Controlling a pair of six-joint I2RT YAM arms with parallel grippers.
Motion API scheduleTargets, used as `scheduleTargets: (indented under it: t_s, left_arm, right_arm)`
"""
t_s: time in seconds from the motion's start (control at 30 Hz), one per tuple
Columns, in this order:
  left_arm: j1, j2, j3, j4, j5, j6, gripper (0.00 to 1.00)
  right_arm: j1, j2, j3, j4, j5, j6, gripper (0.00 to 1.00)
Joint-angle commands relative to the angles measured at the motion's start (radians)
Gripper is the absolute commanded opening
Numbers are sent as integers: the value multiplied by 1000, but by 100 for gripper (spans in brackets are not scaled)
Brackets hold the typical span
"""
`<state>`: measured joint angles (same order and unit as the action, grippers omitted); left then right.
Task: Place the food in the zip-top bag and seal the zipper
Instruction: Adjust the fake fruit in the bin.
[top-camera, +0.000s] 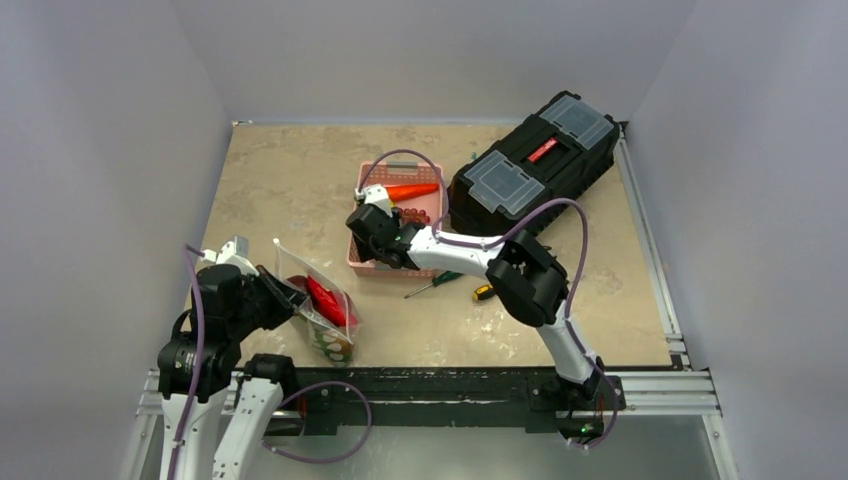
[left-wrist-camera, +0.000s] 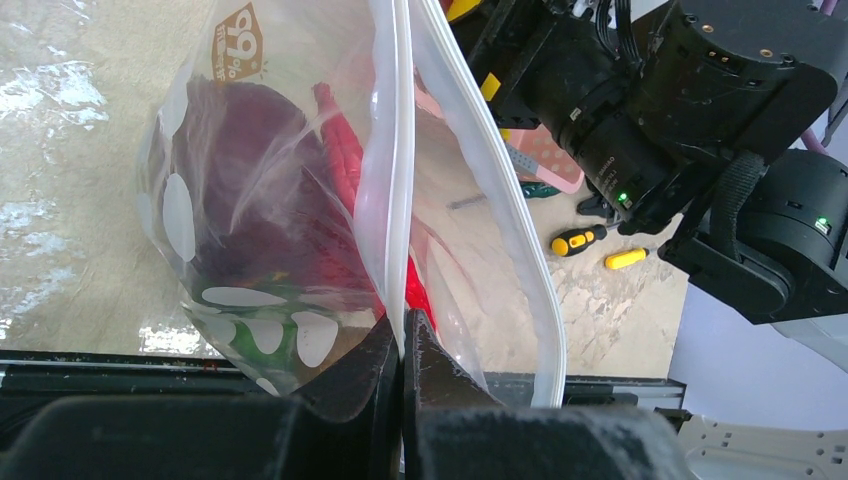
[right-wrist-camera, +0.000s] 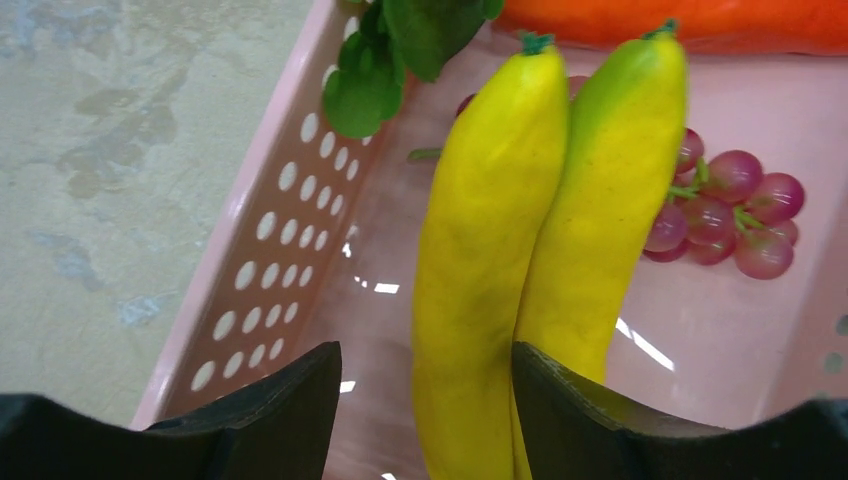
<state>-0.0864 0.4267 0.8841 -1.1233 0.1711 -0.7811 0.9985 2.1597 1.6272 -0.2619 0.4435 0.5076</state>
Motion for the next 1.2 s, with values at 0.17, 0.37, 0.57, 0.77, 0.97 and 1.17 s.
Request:
scheduleTargets:
  t_s: [0.17,0.37,0.57,0.77,0.97,1.17]
  left_arm:
    - [-1,-3,3,16,7,17,0]
    - [-1,-6,5,12,7,14,0]
    - [-1,-5,9,10,8,11,0]
    - [-1,-5,12,6,9,12,0]
    - [-1,-9,15,-1,6,13,0]
    - [-1,-11,11,-1,5,13,0]
  right_arm:
    - [35,72,65,-77,263,-109,59]
    - [47,95,71,-59,404,-177,38]
    - [47,8,-3,50,331,-238,16]
    - [1,-140,-85,161,-12,-191,6]
    - [-199,-195,-147,293,-637,24,6]
    - [-308,-92,-176,493,-1112,239,10]
